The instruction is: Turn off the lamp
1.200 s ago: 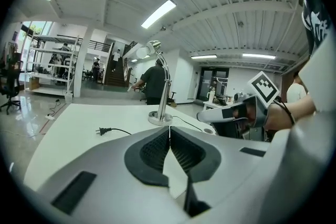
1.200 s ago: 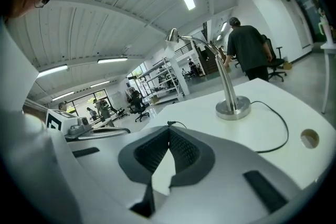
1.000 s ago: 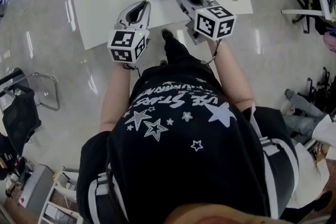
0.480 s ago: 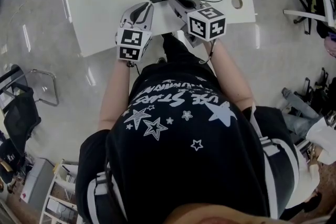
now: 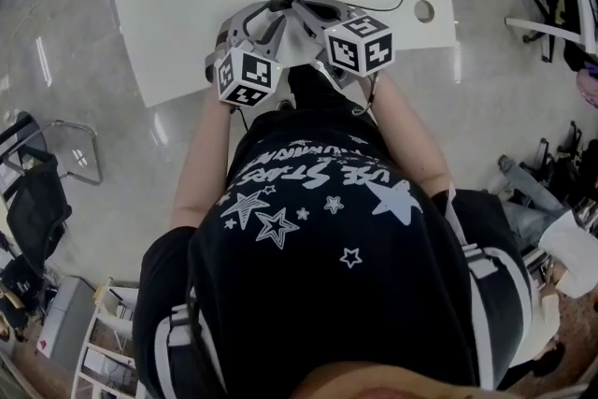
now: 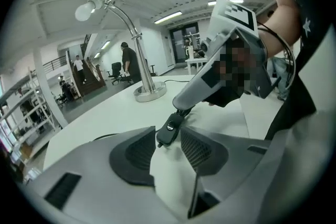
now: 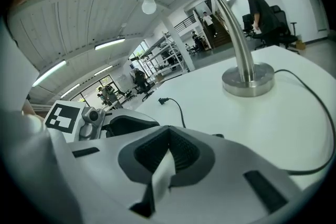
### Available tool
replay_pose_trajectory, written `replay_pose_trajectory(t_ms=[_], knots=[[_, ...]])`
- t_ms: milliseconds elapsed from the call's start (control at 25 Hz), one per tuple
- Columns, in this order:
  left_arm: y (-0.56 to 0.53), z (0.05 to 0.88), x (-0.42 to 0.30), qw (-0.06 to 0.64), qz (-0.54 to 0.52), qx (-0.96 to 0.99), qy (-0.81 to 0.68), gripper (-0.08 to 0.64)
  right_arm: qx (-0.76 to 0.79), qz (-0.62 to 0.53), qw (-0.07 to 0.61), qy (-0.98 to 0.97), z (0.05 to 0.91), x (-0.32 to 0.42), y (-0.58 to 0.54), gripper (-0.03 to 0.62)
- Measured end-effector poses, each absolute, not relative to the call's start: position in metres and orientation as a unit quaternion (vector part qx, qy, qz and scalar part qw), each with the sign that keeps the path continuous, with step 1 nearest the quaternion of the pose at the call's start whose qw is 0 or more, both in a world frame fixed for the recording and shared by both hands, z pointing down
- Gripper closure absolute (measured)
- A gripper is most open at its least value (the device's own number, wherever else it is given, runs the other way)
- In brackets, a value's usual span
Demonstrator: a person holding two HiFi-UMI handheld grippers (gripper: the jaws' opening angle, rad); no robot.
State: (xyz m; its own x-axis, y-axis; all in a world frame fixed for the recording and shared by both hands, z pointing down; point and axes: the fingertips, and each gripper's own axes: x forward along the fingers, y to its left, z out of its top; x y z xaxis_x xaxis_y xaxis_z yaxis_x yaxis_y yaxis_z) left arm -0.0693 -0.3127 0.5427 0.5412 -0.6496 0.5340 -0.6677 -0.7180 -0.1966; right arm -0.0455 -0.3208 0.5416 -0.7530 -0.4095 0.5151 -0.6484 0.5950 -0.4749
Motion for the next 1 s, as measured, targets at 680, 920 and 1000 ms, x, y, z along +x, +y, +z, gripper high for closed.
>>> replay_pose_trajectory(t_ms=[680,920,1000], knots=[[-0.324,0.563,-0.06,-0.051,0.375,0.869,-0.318,0.416,0.282,0.34,0.198,-0.875,0.549,-0.055,-0.326,0.586],[-0.327,0.561,-0.059,-0.02,0.376,0.876,-0.303,0.419,0.277,0.334,0.208,-0.876,0.552,-0.059,-0.327,0.587],[-0.328,0.561,-0.058,-0.01,0.375,0.877,-0.299,0.42,0.278,0.335,0.209,-0.875,0.553,-0.057,-0.328,0.587]])
